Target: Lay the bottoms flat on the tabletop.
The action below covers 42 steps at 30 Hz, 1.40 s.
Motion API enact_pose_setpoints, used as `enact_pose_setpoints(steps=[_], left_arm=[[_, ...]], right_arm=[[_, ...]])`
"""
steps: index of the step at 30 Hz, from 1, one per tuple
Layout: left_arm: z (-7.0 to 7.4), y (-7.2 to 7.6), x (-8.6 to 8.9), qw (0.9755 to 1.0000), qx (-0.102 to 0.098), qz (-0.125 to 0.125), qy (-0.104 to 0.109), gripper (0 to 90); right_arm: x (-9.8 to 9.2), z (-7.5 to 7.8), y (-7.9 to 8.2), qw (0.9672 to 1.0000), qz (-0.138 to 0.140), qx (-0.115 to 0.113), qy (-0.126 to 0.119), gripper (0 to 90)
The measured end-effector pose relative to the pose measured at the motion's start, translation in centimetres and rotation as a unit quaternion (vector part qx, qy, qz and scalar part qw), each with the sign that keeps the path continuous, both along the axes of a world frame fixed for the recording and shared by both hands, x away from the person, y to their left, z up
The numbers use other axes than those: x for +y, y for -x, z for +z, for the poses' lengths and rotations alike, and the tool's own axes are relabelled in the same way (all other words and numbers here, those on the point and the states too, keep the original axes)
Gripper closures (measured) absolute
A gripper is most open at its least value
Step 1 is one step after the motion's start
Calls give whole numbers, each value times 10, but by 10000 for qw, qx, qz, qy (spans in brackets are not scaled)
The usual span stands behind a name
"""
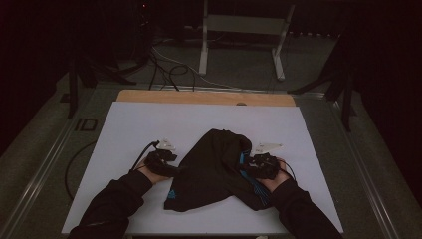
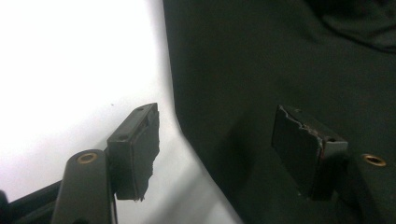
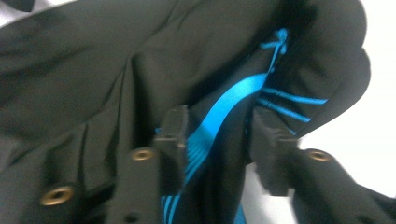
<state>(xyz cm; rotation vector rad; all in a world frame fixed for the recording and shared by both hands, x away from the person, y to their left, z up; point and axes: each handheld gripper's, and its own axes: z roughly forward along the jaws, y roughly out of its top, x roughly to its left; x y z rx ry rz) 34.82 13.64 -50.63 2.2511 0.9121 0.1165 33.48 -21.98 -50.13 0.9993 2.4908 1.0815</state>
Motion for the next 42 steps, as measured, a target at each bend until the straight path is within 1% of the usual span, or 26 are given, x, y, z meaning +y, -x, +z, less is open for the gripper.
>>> enact_pose_setpoints(steps=[1,2,3,4,5,8,9,10,11,14,16,17,18,20,21,22,24,26,30,33,37,38,39,40,41,42], left_arm=[[-2,-1,-1,10000,31,14,9,350],[-4,-3,-1,10000,61,13,67,365],[-4,-3,-1,10000,61,13,67,388],[-6,-5,-3,9999,65,-29,82,388],[-8,-6,-4,9999,88,-25,105,433],[-9,-8,-7,9998,91,-39,178,476],[-9,-8,-8,9998,81,-46,153,478],[-9,-9,-10,9999,68,-62,129,480],[-9,-9,-11,9999,57,-60,127,480],[-10,-10,-14,9999,0,-51,88,480],[-10,-10,-16,10000,-46,-69,47,503],[-10,-10,-17,10000,-49,-41,67,512],[-10,-10,-17,10000,-70,-49,40,542],[-10,-10,-18,9999,-131,-44,5,656],[-10,-11,-19,9999,-86,-120,26,734],[-11,-10,-20,9999,-127,-108,11,824],[-9,-8,-22,9997,-181,-126,-59,862],[-5,-6,-21,9996,-238,-102,-68,870],[9,-3,-10,9992,-365,-57,120,874],[25,2,1,9981,-594,35,141,875],[46,8,16,9958,-849,163,291,876],[52,10,18,9955,-865,161,355,875],[52,10,18,9955,-865,161,355,875],[62,18,20,9949,-926,62,397,875],[64,23,19,9949,-910,-38,429,875],[65,29,17,9947,-938,-125,393,874]], right_arm=[[0,0,1,10000,-37,9,83,830],[0,0,2,9999,-56,-23,122,857],[0,0,2,9999,-56,-23,122,857],[0,1,3,9999,-66,-10,110,865],[-3,4,4,9996,-81,-87,246,872],[-9,8,5,9990,-226,-172,358,874],[-11,9,6,9985,-297,-209,415,874],[-15,11,6,9970,-445,-281,568,874],[-19,13,5,9963,-535,-332,585,875],[-33,21,4,9940,-878,-418,494,875],[-41,25,4,9931,-1012,-473,352,875],[-44,26,4,9926,-1048,-508,345,875],[-46,27,4,9921,-1102,-511,322,875],[-48,28,4,9913,-1174,-530,259,874],[-48,28,4,9914,-1179,-524,241,875],[-47,27,4,9916,-1163,-524,208,875],[-45,26,5,9919,-1133,-517,246,875],[-43,26,6,9924,-1102,-487,239,875],[-48,27,11,9921,-1152,-475,170,874],[-54,28,16,9917,-1194,-463,140,874],[-60,33,25,9918,-1177,-498,52,874],[-61,35,28,9921,-1146,-518,25,874],[-61,35,28,9921,-1146,-518,25,874],[-62,36,30,9919,-1141,-550,-27,875],[-64,39,35,9925,-1106,-527,-32,874],[-65,40,38,9927,-1089,-519,4,874]])
